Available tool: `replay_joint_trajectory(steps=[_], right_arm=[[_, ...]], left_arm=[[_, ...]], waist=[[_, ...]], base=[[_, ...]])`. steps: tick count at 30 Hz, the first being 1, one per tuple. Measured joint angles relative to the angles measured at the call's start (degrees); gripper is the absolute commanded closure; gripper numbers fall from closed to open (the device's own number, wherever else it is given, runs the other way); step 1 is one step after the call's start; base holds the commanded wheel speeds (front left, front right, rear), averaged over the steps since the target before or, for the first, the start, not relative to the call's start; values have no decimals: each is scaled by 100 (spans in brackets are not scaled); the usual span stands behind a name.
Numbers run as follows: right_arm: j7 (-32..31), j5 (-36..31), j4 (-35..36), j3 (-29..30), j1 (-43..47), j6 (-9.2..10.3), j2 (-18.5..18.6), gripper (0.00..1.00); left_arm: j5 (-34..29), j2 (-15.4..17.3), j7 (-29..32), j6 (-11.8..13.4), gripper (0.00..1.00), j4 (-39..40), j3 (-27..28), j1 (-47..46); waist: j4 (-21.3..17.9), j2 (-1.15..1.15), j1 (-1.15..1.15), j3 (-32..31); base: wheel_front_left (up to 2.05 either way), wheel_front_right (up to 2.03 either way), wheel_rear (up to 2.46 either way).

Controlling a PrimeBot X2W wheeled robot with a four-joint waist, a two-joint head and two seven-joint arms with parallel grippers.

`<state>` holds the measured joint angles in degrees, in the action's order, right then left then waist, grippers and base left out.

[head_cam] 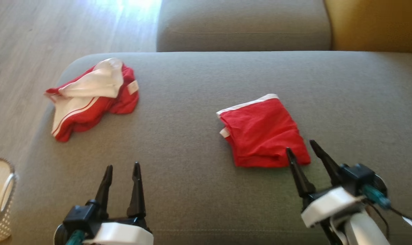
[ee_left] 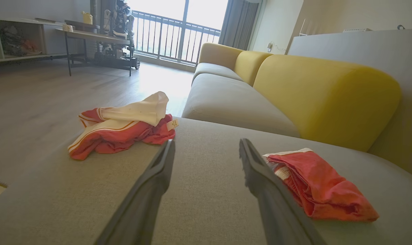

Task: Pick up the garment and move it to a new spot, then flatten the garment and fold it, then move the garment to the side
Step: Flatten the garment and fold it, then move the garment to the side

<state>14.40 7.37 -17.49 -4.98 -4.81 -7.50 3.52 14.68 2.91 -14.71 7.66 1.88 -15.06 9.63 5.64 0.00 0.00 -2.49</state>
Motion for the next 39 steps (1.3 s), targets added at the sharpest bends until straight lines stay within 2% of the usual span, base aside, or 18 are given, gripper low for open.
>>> replay_joint_trajectory(steps=[9,14,24,39], right_arm=[[1,-226,1133,202,779,-1,-58,0],[5,-235,1112,211,1146,-1,-65,0],[5,-115,1053,229,1170,-1,-67,0],[5,-82,1047,274,1137,-1,-69,0]], left_arm=[[-138,-1,-1,4,0,187,202,352],[-387,1,-1,-135,0,190,294,502],[-771,2,-1,-368,0,193,314,741],[-969,2,-1,-398,0,188,247,772]], waist=[[-250,0,0,-138],[-283,0,0,-218],[-331,0,0,-264],[-304,0,0,-229]], base=[[0,0,0],[0,0,0],[0,0,0],[0,0,0]])
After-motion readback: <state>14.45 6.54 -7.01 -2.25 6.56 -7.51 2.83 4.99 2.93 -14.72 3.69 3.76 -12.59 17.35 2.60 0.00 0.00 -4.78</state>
